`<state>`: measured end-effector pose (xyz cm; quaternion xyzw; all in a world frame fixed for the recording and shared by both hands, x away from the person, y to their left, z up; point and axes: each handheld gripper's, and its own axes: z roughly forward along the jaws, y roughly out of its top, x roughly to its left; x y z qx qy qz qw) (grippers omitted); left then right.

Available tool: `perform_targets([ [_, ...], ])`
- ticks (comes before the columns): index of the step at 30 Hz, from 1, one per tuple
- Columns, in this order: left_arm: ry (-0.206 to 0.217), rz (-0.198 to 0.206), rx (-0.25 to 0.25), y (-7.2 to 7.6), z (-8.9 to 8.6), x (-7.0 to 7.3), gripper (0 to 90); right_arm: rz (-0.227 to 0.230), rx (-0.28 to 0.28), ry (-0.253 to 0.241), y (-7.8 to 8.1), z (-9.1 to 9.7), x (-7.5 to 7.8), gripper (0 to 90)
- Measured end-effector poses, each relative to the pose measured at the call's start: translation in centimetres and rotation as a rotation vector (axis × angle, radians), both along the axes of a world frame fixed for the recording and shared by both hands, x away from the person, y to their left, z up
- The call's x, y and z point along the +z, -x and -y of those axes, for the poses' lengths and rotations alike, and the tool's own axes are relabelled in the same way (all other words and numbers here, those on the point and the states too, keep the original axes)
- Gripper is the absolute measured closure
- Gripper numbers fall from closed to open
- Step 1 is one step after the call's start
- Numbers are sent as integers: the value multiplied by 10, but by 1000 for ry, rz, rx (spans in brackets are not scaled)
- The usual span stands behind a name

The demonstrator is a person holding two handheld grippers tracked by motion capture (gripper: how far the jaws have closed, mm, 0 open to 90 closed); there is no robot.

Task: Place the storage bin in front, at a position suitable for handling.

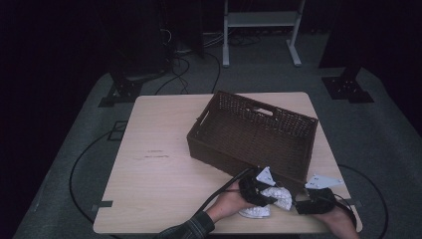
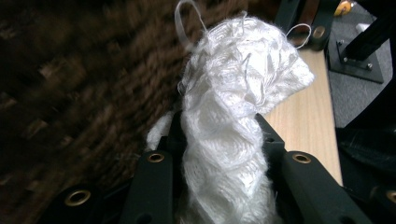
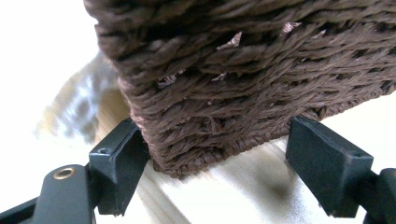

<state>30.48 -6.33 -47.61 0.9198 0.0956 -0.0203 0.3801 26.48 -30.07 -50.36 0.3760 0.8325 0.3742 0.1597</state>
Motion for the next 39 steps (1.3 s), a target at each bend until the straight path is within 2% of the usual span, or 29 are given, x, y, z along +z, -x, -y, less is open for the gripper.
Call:
perform_targets([
  [3,-2,-4,2,1,0,-2,666,0,0,0,0,0,0,209],
  [14,33,-12,25,0,-14,13,663,0,-2,-1,0,0,0,209],
  [27,42,0,113,-11,-63,25,654,-7,0,-9,0,1,1,217],
  [29,40,0,121,-12,-68,26,656,-7,1,-11,0,2,1,218],
  [30,28,-1,128,-13,-77,27,657,-7,2,-13,0,2,0,219],
  [39,7,10,184,-12,-115,30,662,-15,2,-17,0,3,1,228],
])
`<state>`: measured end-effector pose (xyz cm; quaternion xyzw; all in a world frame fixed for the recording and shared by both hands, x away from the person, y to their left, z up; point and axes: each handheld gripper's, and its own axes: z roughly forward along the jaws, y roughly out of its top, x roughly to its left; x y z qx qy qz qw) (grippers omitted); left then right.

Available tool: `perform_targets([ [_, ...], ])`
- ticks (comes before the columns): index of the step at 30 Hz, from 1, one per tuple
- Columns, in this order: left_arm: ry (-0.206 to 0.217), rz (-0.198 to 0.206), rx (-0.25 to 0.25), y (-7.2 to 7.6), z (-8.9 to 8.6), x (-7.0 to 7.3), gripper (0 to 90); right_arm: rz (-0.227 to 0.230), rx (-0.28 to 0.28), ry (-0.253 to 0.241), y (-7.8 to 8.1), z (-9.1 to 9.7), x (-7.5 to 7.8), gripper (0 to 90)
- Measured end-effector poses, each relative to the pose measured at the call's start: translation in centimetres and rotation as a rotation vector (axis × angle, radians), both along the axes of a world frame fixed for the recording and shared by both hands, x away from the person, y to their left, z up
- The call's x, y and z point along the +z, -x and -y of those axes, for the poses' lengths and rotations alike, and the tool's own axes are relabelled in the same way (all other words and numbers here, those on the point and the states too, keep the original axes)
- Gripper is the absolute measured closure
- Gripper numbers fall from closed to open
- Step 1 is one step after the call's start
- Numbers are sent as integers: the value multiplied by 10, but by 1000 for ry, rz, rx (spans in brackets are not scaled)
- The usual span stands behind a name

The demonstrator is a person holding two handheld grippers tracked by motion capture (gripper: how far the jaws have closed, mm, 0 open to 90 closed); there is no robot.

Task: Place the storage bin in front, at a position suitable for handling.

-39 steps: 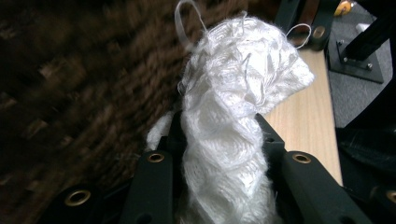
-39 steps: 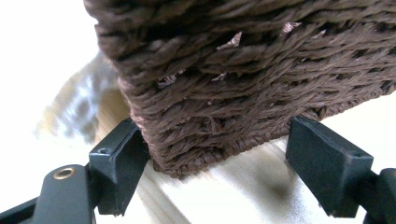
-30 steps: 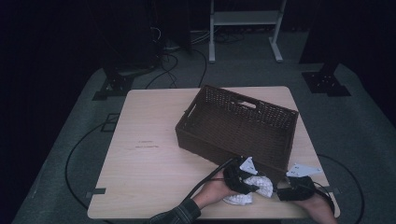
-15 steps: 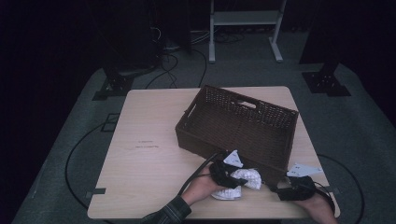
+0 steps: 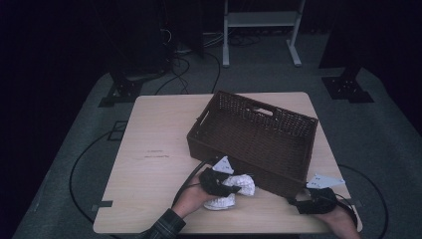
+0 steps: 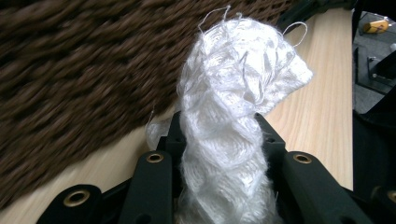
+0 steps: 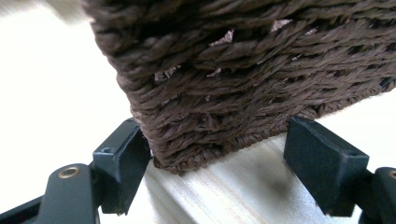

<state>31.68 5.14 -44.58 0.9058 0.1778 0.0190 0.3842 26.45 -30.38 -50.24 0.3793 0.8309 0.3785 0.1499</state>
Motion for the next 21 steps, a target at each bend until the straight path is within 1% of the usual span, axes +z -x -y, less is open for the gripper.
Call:
perform_targets([
  [2,1,5,17,-1,-8,1,662,-4,-1,-1,0,0,0,241],
  [4,4,7,36,-1,-17,2,662,-4,8,-5,2,1,1,274],
  [5,0,11,45,-2,-21,2,662,-6,6,-7,2,2,1,283],
  [7,4,15,71,-2,-29,2,662,-18,5,-15,3,4,2,296],
  [9,5,20,90,-3,-37,2,661,-21,15,-20,4,6,3,338],
  [11,2,24,106,-4,-45,2,661,-33,21,-29,6,7,4,402],
  [12,-2,23,114,-5,-50,2,661,-37,35,-41,7,9,5,440],
  [13,8,18,130,-5,-53,2,661,-32,39,-54,9,10,6,471],
  [14,6,9,134,-6,-58,3,661,-33,44,-64,11,11,8,489],
  [16,22,-2,156,-7,-65,2,662,-30,50,-78,13,13,11,532],
  [17,16,-4,159,-8,-70,3,662,-24,53,-82,15,15,12,549],
  [19,25,-10,179,-8,-77,2,662,-20,57,-96,17,19,15,582],
  [21,30,-13,195,-8,-84,2,662,-26,65,-112,18,23,16,626],
])
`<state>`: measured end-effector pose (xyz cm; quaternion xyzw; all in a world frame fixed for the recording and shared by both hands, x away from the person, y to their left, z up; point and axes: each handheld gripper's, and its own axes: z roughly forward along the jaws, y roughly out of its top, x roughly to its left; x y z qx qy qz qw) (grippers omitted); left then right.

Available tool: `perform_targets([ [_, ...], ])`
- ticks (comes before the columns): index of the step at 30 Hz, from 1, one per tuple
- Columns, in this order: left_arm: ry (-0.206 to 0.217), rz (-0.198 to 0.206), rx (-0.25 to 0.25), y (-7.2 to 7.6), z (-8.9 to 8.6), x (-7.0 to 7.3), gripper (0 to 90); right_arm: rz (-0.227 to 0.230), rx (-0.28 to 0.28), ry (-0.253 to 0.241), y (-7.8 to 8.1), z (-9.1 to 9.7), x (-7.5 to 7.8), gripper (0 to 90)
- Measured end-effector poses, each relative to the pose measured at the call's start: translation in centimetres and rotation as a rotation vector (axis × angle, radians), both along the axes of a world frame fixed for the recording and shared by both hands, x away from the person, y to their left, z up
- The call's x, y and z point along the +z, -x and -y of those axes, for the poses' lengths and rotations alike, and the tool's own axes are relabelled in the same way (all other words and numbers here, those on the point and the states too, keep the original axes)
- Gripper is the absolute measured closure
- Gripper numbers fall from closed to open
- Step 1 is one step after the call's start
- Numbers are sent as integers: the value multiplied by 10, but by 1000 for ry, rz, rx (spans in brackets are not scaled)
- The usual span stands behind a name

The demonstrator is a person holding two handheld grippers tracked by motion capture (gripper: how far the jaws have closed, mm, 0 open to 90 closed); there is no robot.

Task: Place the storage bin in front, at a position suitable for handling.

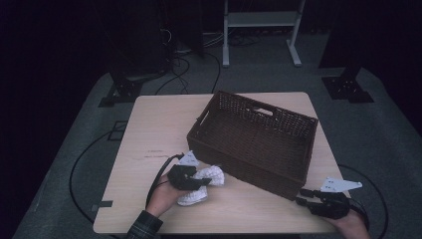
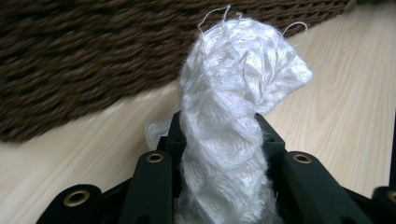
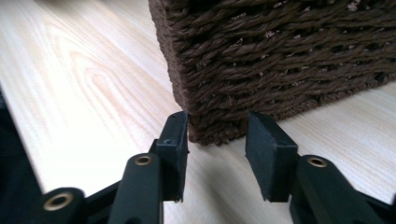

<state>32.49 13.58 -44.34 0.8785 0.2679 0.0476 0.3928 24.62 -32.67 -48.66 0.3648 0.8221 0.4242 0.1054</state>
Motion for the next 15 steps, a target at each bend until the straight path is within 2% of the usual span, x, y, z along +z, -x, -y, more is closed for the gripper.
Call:
perform_targets([
  [3,6,4,24,1,-11,1,662,12,-5,7,3,4,2,722],
  [7,12,9,55,2,-26,2,662,27,-25,-22,3,13,5,817],
  [11,23,7,86,5,-39,2,662,18,0,-46,0,9,5,839],
  [15,24,13,116,7,-51,2,662,17,29,-30,-3,-1,6,858],
])
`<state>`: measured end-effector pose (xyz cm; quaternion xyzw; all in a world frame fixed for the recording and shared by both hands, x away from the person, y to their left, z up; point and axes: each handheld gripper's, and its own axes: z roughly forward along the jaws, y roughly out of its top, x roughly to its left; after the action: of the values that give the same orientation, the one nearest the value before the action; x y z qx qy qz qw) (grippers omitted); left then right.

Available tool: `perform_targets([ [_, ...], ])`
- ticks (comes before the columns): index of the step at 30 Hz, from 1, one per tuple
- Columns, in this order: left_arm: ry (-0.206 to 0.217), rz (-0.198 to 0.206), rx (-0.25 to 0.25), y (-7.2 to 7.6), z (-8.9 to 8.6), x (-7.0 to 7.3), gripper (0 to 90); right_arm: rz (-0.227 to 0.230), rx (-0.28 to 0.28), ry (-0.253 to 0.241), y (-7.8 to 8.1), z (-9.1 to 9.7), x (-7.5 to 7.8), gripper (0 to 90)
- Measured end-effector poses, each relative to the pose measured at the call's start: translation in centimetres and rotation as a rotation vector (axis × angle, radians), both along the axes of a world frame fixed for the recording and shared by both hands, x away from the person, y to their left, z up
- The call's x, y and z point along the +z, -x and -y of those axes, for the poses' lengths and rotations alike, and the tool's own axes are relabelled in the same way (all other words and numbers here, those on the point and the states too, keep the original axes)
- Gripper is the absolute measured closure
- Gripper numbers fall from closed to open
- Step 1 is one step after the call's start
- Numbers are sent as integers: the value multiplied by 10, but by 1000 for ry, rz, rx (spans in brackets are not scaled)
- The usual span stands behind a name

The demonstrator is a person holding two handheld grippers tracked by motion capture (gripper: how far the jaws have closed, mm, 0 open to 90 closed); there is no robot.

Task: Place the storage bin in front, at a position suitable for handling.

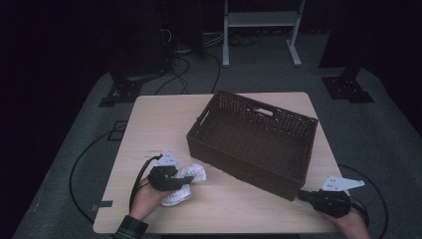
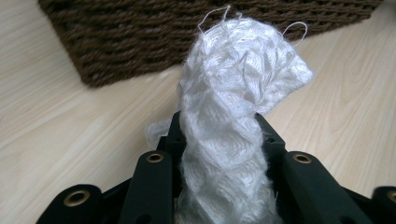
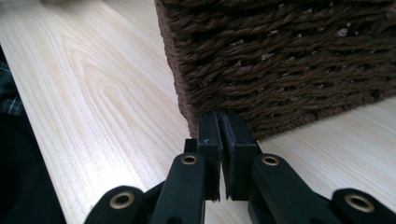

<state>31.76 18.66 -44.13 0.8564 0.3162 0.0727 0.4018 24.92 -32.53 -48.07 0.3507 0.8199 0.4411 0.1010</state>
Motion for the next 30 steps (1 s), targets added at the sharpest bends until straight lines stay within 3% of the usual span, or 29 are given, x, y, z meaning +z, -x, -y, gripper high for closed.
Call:
perform_targets([
  [7,-1,0,24,2,-12,-1,662,-4,62,10,-6,-25,2,859],
  [19,-4,0,30,1,-13,-2,666,19,170,31,-17,-82,3,859],
  [30,-2,-8,23,0,-13,-3,679,33,228,37,-28,-119,5,844],
])
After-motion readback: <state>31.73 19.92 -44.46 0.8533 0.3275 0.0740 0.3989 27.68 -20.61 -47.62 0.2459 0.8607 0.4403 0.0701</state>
